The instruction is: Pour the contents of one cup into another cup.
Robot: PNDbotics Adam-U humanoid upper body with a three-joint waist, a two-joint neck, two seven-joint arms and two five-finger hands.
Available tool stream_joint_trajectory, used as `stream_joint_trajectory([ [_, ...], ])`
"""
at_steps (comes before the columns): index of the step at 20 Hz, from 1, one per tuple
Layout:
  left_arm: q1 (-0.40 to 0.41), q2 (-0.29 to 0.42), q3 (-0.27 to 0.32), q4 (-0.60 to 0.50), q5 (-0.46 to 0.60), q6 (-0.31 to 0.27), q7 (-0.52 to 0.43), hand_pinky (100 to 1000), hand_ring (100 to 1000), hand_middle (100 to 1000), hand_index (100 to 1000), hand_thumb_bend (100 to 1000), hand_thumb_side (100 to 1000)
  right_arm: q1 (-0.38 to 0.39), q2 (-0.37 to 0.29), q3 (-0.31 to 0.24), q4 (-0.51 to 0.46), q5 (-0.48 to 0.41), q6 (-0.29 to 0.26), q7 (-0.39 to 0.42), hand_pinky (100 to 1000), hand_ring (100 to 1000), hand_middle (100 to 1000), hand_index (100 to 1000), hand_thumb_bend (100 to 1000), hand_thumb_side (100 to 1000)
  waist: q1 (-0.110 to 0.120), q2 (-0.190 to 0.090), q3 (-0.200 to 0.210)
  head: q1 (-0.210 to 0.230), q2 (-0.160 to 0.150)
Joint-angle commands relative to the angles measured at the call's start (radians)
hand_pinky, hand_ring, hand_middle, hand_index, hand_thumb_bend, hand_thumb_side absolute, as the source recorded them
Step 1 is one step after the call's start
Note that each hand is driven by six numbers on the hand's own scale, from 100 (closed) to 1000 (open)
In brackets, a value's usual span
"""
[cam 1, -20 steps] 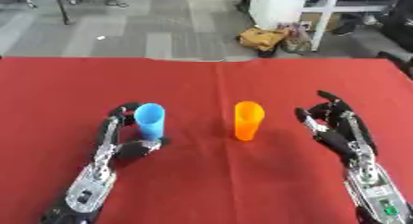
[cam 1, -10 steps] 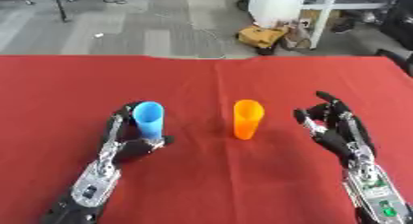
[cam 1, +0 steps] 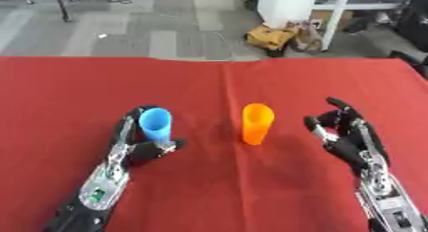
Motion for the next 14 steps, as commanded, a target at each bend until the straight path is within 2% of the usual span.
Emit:
stream_joint_trajectory([
  [1,-0.021,0.000,-0.002,-0.011,-0.021,0.006,-0.017,592,455,493,726,822,100,-0.019,-0.013,-0.002,-0.024,0.001,-0.002,0.004,820,567,545,881,513,351,0.002,-0.015,-0.004,0.004,-0.009],
  [4,-0.016,0.000,-0.005,-0.012,-0.037,0.006,-0.033,554,415,449,718,718,100,-0.019,-0.014,-0.002,-0.023,0.001,-0.001,0.004,820,567,545,881,513,350,0.006,-0.016,-0.006,0.002,-0.009],
  [5,-0.014,0.000,-0.005,-0.013,-0.039,0.004,-0.037,540,399,431,717,657,100,-0.019,-0.014,-0.002,-0.022,0.002,-0.001,0.004,820,567,545,881,512,349,0.007,-0.016,-0.006,0.001,-0.009],
  [10,0.014,0.009,-0.009,-0.056,-0.023,-0.011,-0.030,515,371,400,705,519,100,-0.019,-0.017,-0.004,-0.019,0.003,0.000,0.003,820,567,545,880,511,344,0.011,-0.017,-0.004,-0.004,-0.010],
  [11,0.021,0.013,-0.012,-0.075,-0.018,-0.013,-0.023,514,370,398,703,426,100,-0.020,-0.017,-0.004,-0.018,0.003,0.000,0.003,820,567,545,881,518,336,0.012,-0.018,-0.003,-0.005,-0.010],
  [12,0.030,0.019,-0.016,-0.102,-0.012,-0.016,-0.016,514,369,397,703,487,100,-0.021,-0.018,-0.004,-0.017,0.004,0.000,0.003,820,567,545,881,511,341,0.013,-0.018,-0.001,-0.007,-0.010],
  [14,0.050,0.031,-0.025,-0.167,0.008,-0.015,-0.004,513,368,395,700,464,100,-0.023,-0.022,-0.003,-0.014,0.005,0.000,0.004,820,568,545,881,510,339,0.015,-0.019,0.003,-0.010,-0.009],
])
